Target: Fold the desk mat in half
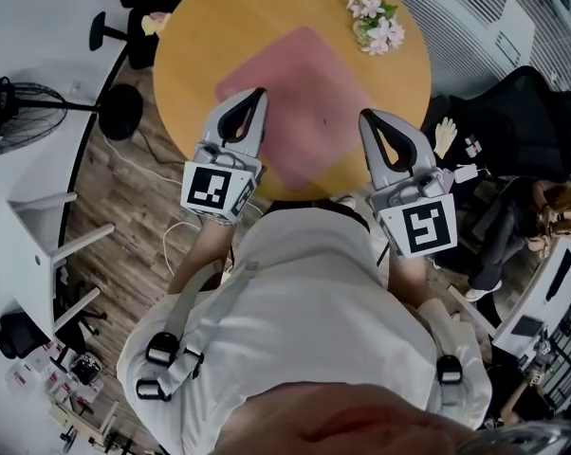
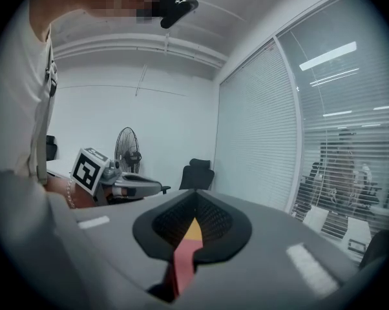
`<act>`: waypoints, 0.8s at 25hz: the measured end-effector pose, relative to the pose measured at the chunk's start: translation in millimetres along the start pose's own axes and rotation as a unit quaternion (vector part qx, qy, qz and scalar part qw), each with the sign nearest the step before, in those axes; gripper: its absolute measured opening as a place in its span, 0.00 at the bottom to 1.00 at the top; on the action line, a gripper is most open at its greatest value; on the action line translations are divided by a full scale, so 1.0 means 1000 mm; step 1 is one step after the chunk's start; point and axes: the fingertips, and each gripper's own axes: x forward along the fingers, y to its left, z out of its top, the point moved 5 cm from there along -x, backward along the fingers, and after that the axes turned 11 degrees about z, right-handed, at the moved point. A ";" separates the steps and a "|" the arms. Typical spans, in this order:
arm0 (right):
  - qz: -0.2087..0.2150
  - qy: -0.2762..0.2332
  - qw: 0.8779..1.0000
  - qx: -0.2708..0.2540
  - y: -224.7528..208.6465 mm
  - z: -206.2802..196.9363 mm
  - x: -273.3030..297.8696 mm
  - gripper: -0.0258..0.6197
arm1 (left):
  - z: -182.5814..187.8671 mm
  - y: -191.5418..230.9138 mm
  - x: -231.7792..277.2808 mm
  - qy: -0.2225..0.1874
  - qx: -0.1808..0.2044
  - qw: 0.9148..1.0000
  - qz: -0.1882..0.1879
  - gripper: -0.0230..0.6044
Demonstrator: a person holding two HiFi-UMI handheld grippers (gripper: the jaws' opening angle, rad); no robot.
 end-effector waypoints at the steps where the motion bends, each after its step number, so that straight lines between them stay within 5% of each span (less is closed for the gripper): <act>1: 0.000 0.002 1.000 -0.005 -0.002 -0.001 0.000 0.05 | -0.010 0.005 0.004 0.007 0.004 1.000 0.005 0.05; 12: -0.010 0.000 1.000 -0.003 -0.010 0.002 0.007 0.05 | -0.105 0.056 0.030 0.092 0.019 0.995 0.038 0.12; 20: -0.012 -0.002 1.000 0.007 -0.008 0.001 0.009 0.05 | -0.190 0.109 0.034 0.176 0.032 0.981 0.080 0.15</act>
